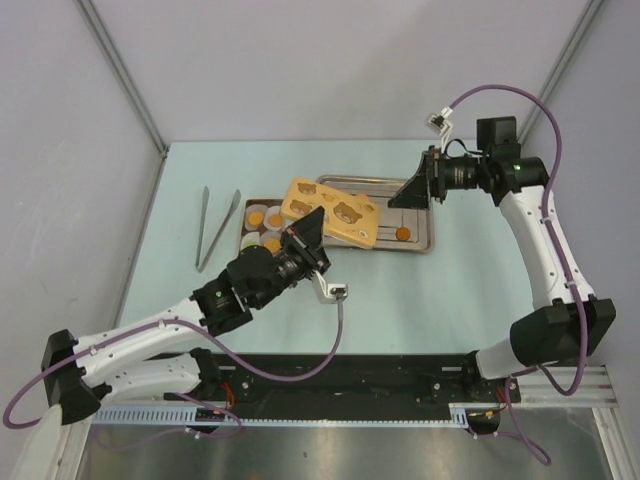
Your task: Pack the cookies
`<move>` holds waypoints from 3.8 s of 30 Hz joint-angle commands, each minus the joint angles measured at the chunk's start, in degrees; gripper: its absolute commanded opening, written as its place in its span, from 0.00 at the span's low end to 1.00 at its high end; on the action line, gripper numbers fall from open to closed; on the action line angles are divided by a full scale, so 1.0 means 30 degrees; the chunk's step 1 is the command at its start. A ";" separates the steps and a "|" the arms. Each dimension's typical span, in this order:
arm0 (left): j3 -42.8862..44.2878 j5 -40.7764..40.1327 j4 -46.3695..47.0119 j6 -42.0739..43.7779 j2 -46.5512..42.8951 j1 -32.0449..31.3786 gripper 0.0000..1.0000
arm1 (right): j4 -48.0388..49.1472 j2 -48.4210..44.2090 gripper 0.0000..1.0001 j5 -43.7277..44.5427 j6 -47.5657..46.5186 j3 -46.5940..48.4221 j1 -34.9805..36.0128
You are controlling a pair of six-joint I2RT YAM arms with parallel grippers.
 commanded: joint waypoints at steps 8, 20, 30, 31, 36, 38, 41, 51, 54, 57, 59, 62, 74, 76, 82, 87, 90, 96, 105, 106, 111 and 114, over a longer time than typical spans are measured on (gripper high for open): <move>-0.2640 0.3638 0.4733 0.2770 -0.2013 -0.0087 0.00 | -0.1853 0.2756 0.92 0.0341 -0.2646 0.3640 0.1802; -0.3959 0.4666 0.6492 0.3062 -0.2102 -0.0058 0.02 | -0.6860 0.6562 0.93 -0.0713 -0.7506 0.6779 0.3792; -0.4721 0.5222 0.7021 0.3297 -0.2072 -0.0087 0.02 | -1.2520 0.8501 0.91 -0.1652 -1.2666 0.8890 0.4993; -0.4751 0.5251 0.7166 0.3355 -0.2014 -0.0058 0.02 | -1.2549 0.8471 0.91 -0.1535 -1.2754 0.8803 0.5141; -0.5072 0.5251 0.7401 0.3414 -0.2013 0.0059 0.05 | -1.2549 0.8442 0.89 -0.1885 -1.2931 0.8217 0.5728; -0.5190 0.5222 0.7548 0.3502 -0.2072 0.0176 0.07 | -1.2549 0.8384 0.89 -0.2090 -1.2931 0.8012 0.5933; -0.5308 0.5193 0.7607 0.3560 -0.2101 0.0381 0.07 | -1.2549 0.8209 0.88 -0.2179 -1.3018 0.7485 0.6399; -0.5775 0.5164 0.7549 0.3853 -0.2160 0.0704 0.08 | -1.2549 0.7154 0.77 -0.1915 -1.3048 0.6605 0.7808; -0.6272 0.5105 0.7548 0.3912 -0.2394 0.0733 0.15 | -1.2549 0.6949 0.72 -0.1711 -1.3048 0.6663 0.7780; -0.6595 0.4871 0.7373 0.3883 -0.2540 0.0734 0.20 | -1.2549 0.6860 0.65 -0.1564 -1.3048 0.6750 0.7808; -0.6597 0.4320 0.7081 0.3737 -0.2570 0.0733 0.25 | -1.2549 0.6831 0.58 -0.1535 -1.2989 0.6780 0.7780; -0.6538 0.3993 0.6613 0.3415 -0.2657 0.0733 0.39 | -1.2549 0.6860 0.49 -0.1446 -1.2872 0.7014 0.7750; -0.5719 0.0597 0.3801 0.0399 -0.3009 0.0762 0.66 | -1.2549 0.7621 0.11 -0.1505 -1.1849 0.8800 0.7283; -0.5105 -0.0338 0.2982 -0.0859 -0.2980 0.0733 0.68 | -1.2549 0.7855 0.04 -0.1563 -1.1613 0.9413 0.7107; -0.3054 -0.2099 -0.0387 -0.4638 -0.3477 0.0733 0.69 | -1.0537 0.8325 0.00 -0.1506 -0.8951 1.0471 0.6462; -0.0857 -0.2630 -0.4225 -0.8475 -0.3800 0.1258 0.72 | -0.6612 0.8354 0.00 -0.0891 -0.5205 1.0384 0.6169; -0.0328 -0.2250 -0.5224 -1.0379 -0.4122 0.2426 0.72 | -0.4591 0.8558 0.00 -0.0685 -0.3214 1.0384 0.6168; 0.1427 -0.1604 -0.8384 -1.6002 -0.3978 0.5213 0.74 | 0.0012 0.9320 0.00 -0.0890 0.0248 0.9918 0.6110; 0.9834 0.3688 -1.6588 -2.5935 0.2196 1.2710 0.76 | 0.7720 1.0346 0.00 0.0310 0.6138 0.8393 0.6226; 1.0506 0.4221 -1.7027 -2.6957 0.2524 1.3209 0.76 | 0.8160 1.0404 0.00 0.0630 0.6432 0.8218 0.6227; 1.1070 0.6215 -1.6857 -2.9278 0.4195 1.5467 0.76 | 1.3721 1.0377 0.00 0.2093 1.0558 0.6345 0.6402; 1.0719 0.6833 -1.6038 -3.0392 0.4870 1.5879 0.77 | 1.7119 1.0084 0.00 0.3817 1.2635 0.4354 0.6607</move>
